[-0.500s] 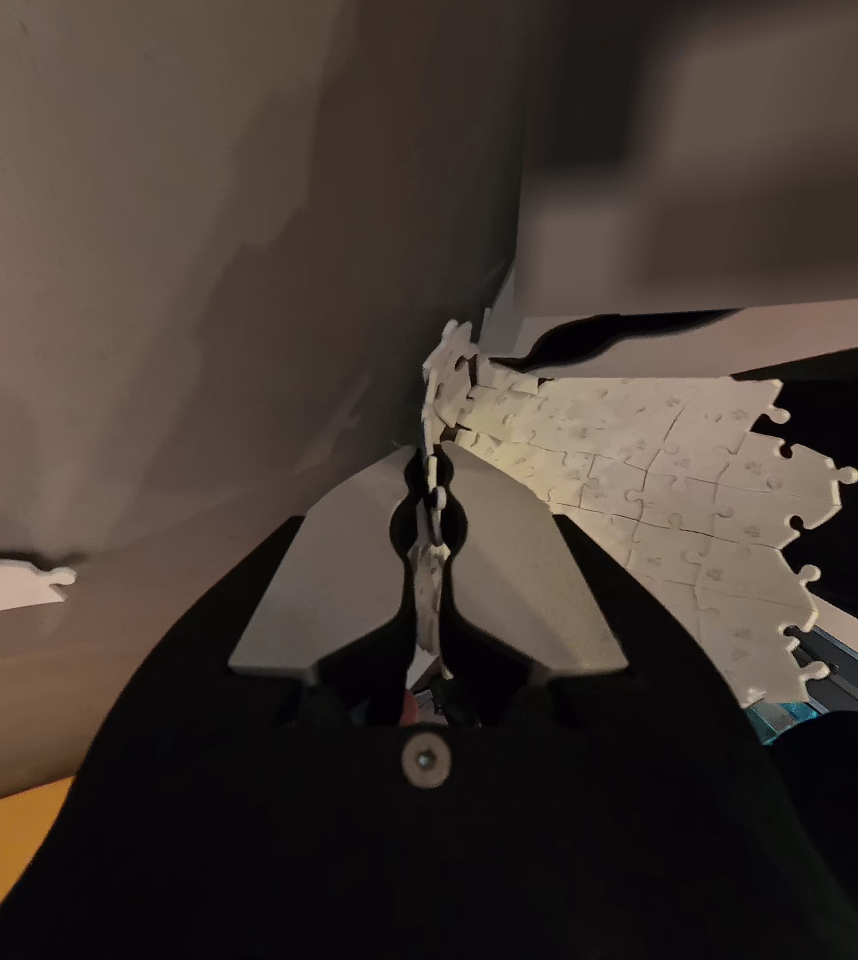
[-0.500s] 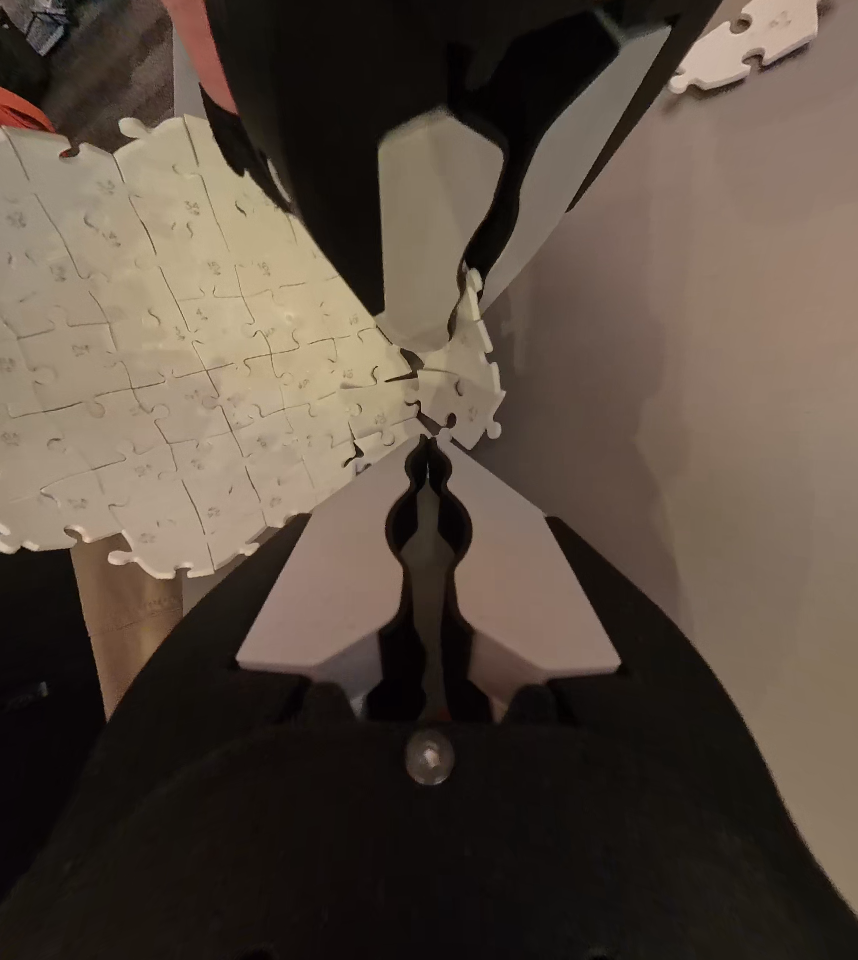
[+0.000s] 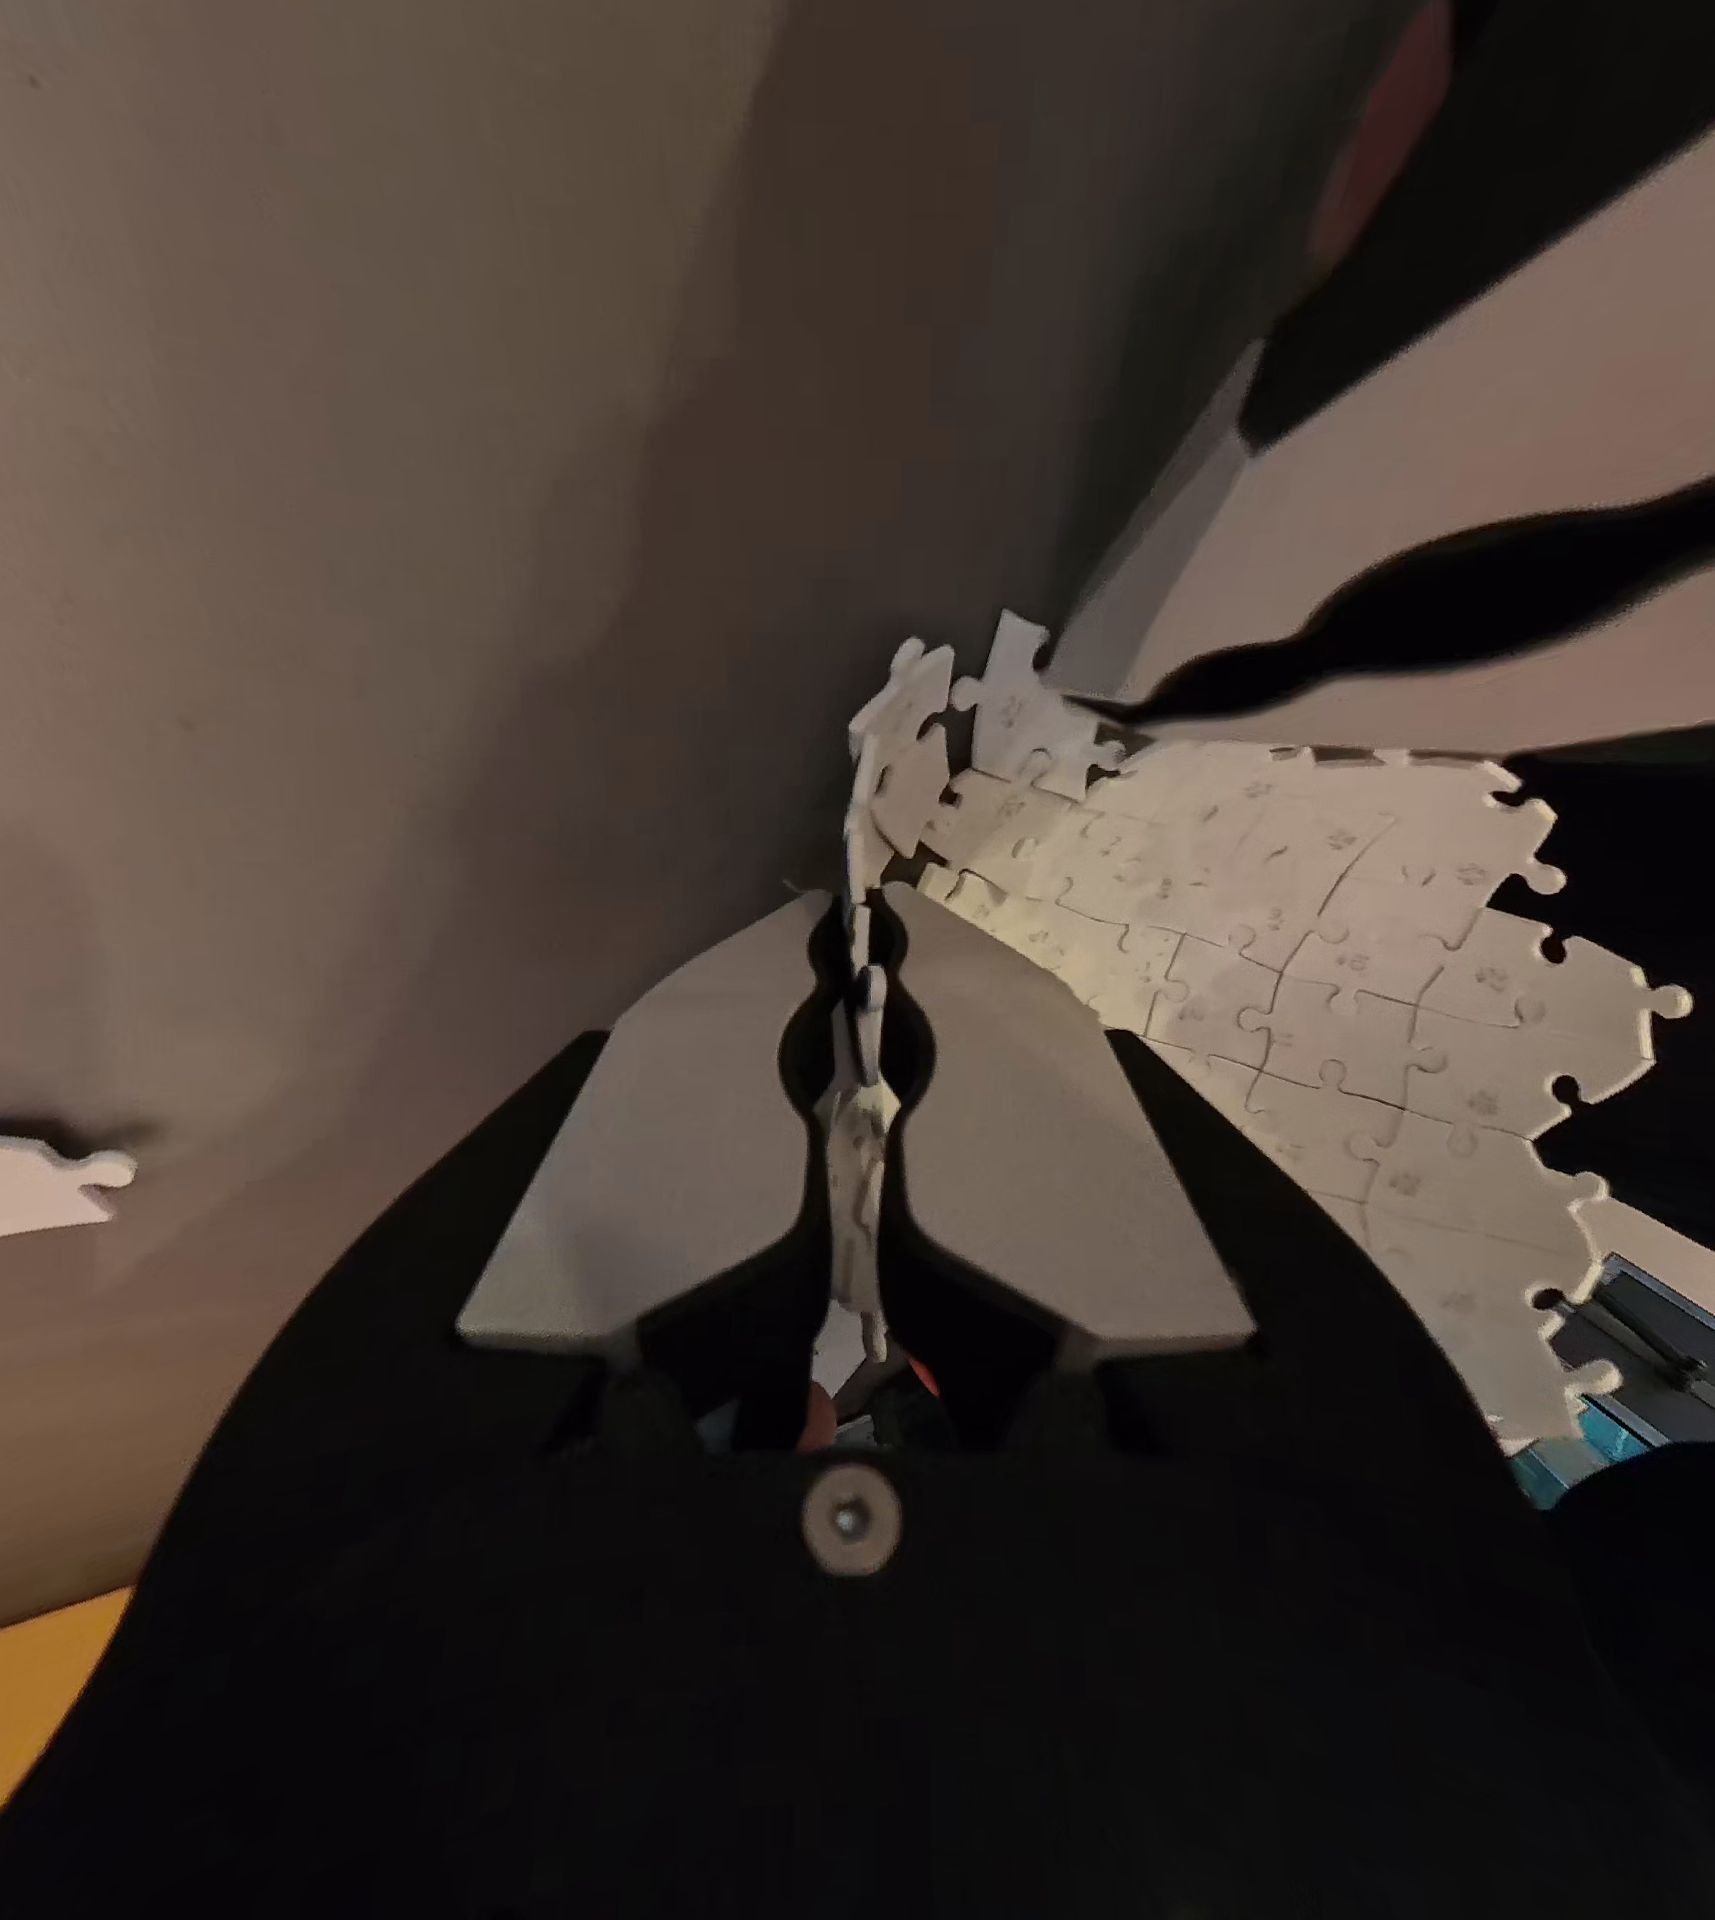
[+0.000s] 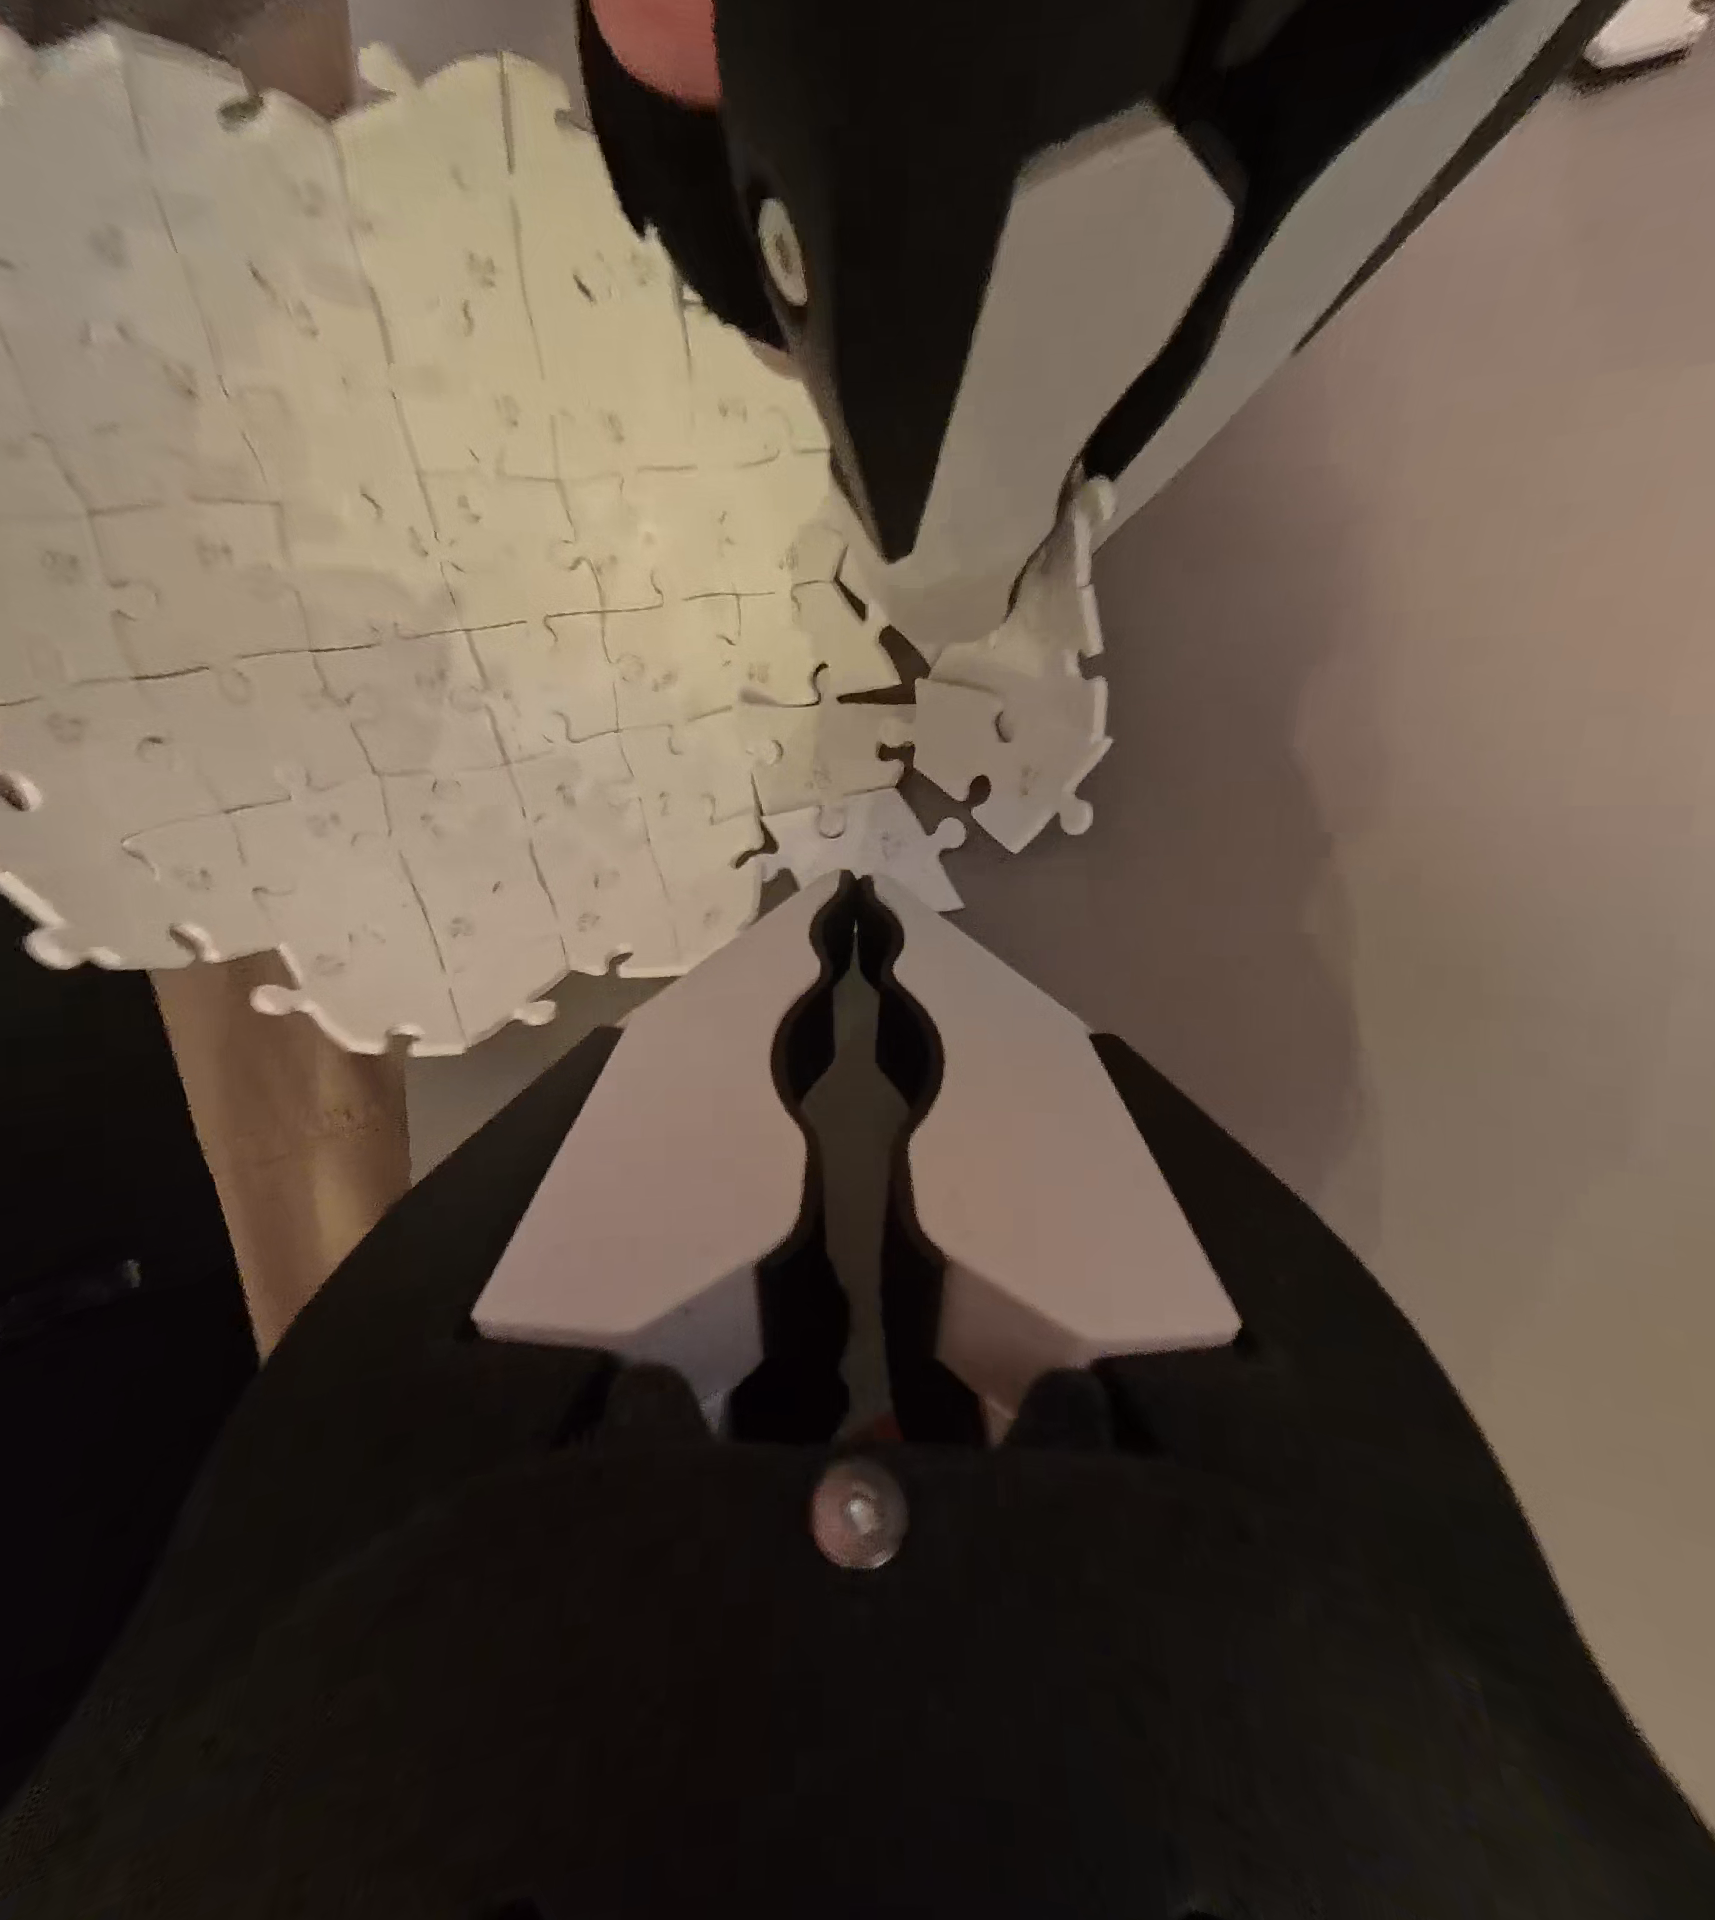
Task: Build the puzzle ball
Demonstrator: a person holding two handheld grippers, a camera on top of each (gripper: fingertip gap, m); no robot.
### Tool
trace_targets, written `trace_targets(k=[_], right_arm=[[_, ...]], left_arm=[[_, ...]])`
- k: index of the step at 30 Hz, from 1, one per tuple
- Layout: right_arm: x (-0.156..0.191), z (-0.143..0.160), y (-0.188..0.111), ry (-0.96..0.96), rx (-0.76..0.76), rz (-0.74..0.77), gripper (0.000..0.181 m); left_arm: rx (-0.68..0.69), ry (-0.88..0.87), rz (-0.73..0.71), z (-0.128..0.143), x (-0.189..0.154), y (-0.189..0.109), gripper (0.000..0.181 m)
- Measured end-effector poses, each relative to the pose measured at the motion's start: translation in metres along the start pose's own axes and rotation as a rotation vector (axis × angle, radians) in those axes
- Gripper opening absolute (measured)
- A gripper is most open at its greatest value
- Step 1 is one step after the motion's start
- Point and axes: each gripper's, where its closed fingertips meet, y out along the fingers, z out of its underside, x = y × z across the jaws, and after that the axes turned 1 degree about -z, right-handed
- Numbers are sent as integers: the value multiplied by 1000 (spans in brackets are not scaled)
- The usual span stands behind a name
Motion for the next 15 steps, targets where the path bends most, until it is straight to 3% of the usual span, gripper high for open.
trace_targets(k=[15], right_arm=[[-4,1,2,-17,-7,22,0]], left_arm=[[-38,102,15,0,-5,-1,2]])
